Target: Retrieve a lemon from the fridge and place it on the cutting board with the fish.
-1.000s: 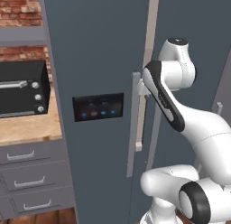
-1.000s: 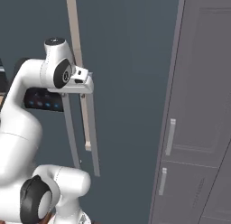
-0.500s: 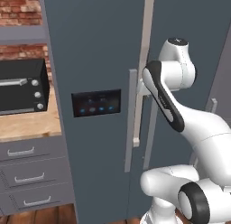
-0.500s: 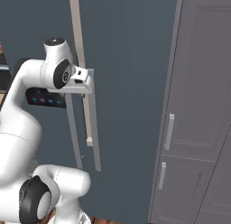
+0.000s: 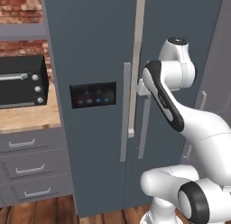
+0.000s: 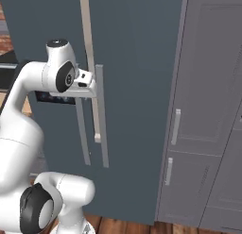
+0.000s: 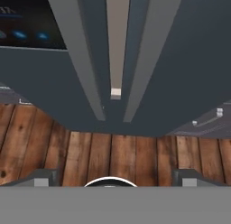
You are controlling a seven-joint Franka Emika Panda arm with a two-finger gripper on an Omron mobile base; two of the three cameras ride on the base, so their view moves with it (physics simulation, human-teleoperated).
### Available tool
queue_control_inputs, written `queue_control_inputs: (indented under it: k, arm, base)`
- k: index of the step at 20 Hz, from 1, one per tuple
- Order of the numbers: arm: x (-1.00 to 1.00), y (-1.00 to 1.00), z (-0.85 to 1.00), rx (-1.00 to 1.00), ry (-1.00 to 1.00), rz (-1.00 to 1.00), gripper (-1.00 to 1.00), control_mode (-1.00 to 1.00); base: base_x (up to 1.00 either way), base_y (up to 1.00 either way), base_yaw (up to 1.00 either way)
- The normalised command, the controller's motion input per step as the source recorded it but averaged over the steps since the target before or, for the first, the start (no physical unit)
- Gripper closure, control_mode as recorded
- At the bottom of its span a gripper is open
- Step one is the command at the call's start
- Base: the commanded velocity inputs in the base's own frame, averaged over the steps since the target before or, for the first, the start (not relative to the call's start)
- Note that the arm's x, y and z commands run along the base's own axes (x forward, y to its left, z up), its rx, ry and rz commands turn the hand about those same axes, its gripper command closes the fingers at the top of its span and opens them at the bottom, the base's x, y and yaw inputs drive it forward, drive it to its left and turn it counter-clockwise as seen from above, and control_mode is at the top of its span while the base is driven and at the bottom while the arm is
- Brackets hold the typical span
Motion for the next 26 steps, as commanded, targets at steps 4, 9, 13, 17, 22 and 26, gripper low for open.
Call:
queue_control_inputs:
  k: [4, 9, 13, 17, 22, 26]
  arm:
    - [0.0, 0.0, 0.0, 0.0, 0.0, 0.0, -1.0, 1.0]
    - [0.0, 0.0, 0.0, 0.0, 0.0, 0.0, -1.0, 1.0]
    - [0.0, 0.0, 0.0, 0.0, 0.0, 0.0, -1.0, 1.0]
    - [-0.03, 0.0, 0.0, 0.0, 0.0, 0.0, -1.0, -1.0]
    - [0.0, 0.0, 0.0, 0.0, 0.0, 0.0, -1.0, -1.0]
    - [0.0, 0.0, -0.24, 0.01, -0.13, 0.0, -1.0, -1.0]
  base:
    - [-0.38, 0.0, -0.01]
    - [-0.35, 0.0, -0.01]
    - [-0.26, 0.0, 0.0]
    - [-0.03, 0.0, 0.0]
    - [0.0, 0.0, 0.0]
    - [0.0, 0.0, 0.0]
